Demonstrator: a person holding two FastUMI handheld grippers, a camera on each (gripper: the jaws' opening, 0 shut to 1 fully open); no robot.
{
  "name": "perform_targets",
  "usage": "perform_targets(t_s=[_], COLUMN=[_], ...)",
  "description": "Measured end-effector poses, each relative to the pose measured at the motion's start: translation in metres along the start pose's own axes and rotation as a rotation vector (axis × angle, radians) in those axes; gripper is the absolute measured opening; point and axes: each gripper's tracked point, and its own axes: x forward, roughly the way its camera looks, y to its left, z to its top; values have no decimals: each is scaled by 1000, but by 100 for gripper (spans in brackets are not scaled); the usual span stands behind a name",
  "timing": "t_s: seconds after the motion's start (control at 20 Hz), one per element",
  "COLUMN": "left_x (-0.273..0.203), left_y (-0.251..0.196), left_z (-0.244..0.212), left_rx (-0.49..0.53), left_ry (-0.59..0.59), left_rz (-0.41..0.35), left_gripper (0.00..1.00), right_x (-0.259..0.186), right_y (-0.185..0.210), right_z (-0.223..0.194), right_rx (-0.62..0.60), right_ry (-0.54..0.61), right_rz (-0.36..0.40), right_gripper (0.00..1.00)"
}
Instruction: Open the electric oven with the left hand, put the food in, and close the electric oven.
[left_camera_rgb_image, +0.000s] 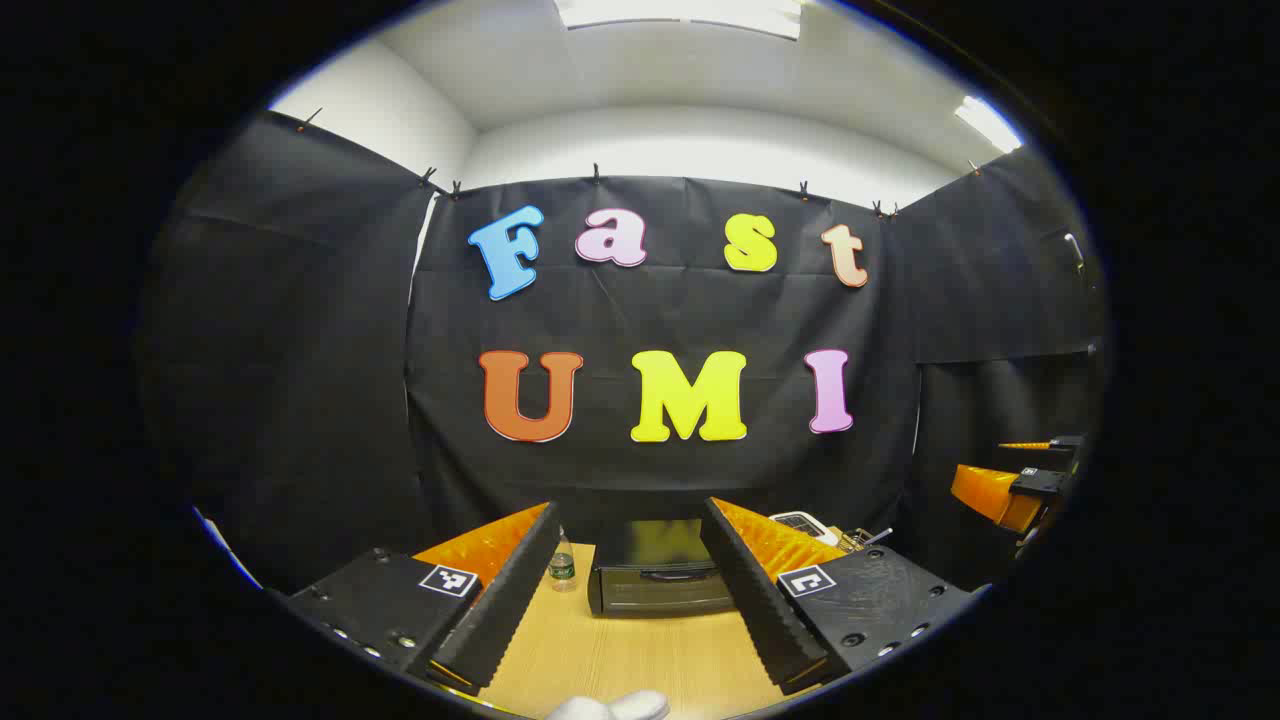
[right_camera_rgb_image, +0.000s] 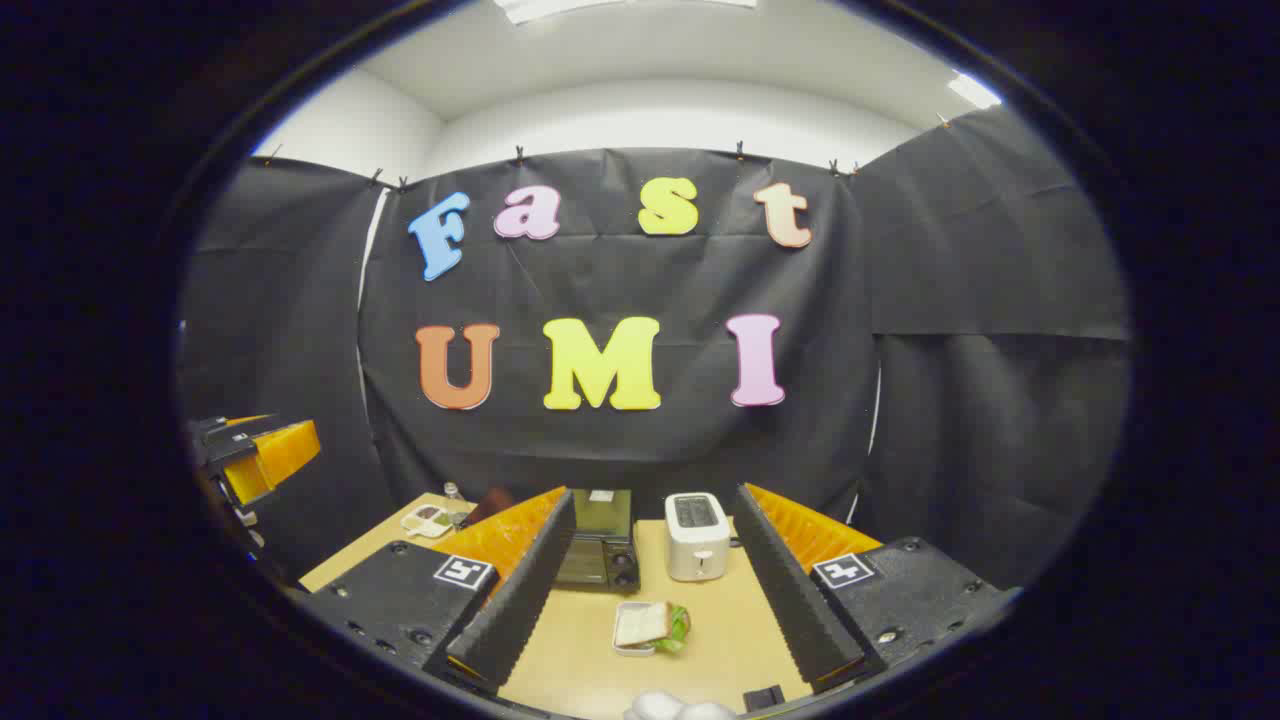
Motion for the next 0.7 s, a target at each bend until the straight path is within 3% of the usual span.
perform_targets(t_s=[0.05, 0.1, 0.15, 0.2, 0.25, 0.3, 0.6, 0.65, 0.7], left_x=[0, 1, 1, 1, 2, 3, 6, 8, 10], left_y=[-1, -3, -4, -5, -5, -6, -8, -9, -9], left_z=[1, -1, -2, -5, -7, -6, -8, -8, -9], left_rx=[5, 12, 18, 21, 21, 20, 33, 34, 33], left_ry=[0, -1, 3, 11, 15, 13, 17, 16, 15], left_rz=[2, 1, 0, 0, 2, 2, 8, 9, 11], left_gripper=[93, 93, 93, 93, 93, 93, 93, 93, 93], right_x=[1, 3, 6, 7, 7, 7, 14, 15, 16], right_y=[-1, -1, -2, -3, -3, -5, -12, -13, -14], right_z=[-1, 0, -1, -1, -3, -5, -6, -6, -5], right_rx=[0, 3, 6, 10, 11, 11, 11, 9, 5], right_ry=[-1, -1, 0, -1, 2, 2, 2, 0, -4], right_rz=[0, 0, -3, -1, -1, 0, -7, -8, -6], right_gripper=[93, 100, 93, 93, 100, 93, 93, 100, 100])
